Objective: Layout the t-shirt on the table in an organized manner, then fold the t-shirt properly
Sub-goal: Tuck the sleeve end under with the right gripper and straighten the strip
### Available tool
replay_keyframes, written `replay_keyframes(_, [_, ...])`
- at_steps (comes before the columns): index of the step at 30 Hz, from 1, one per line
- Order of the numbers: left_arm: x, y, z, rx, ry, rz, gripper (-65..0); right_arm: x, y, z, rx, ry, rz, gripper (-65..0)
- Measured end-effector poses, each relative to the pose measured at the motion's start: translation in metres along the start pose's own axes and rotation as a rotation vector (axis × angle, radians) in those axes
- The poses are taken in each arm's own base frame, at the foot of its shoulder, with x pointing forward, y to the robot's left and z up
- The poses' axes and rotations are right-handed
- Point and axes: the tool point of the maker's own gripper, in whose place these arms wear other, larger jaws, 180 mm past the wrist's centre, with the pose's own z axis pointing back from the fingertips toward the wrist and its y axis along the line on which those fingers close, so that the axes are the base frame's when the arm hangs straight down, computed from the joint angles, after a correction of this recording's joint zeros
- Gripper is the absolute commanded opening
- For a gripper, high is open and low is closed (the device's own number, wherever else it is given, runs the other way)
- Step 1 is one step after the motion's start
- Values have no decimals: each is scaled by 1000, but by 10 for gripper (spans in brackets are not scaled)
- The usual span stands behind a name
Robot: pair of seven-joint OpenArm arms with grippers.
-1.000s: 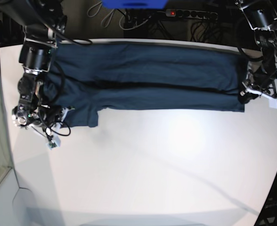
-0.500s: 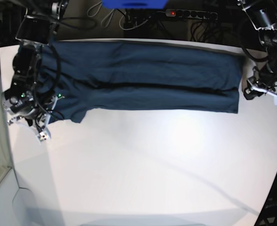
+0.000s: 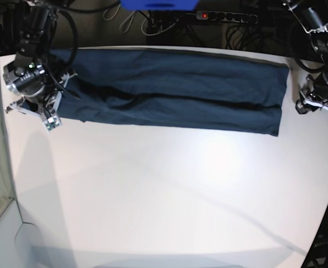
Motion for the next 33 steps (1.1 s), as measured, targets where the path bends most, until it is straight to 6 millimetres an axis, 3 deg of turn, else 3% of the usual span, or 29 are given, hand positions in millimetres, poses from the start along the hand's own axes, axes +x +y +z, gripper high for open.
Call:
replay_keyframes(4, [-5, -4, -3, -8, 3, 9, -442, -22, 13, 0, 29, 46, 12, -650])
replay_keyframes(7, [-12, -9, -6, -20, 17, 21, -442, -20, 20, -1, 42, -4, 21, -650])
replay_keyframes(13, [-9, -7, -4, -16, 8, 19, -442, -33, 33, -2, 80, -11, 29, -650])
replay_keyframes(18, [-12, -5, -2, -11, 44, 12, -441, -45, 23, -15, 77, 32, 45, -650])
replay_keyframes(24, [-16, -6, -2, -13, 59, 14, -438, -50, 13, -16, 59, 39, 4, -650])
replay_keyframes(26, [-16, -6, -2, -13, 61, 14, -403, -51, 14, -16, 60, 41, 3, -650])
replay_keyframes(30, [-16, -10, -3, -25, 57, 16, -273, -51, 14, -16, 61, 42, 3, -650])
replay_keyframes(33, [-15, -12, -3, -35, 51, 11, -266, -52, 14, -17, 62, 43, 4, -631])
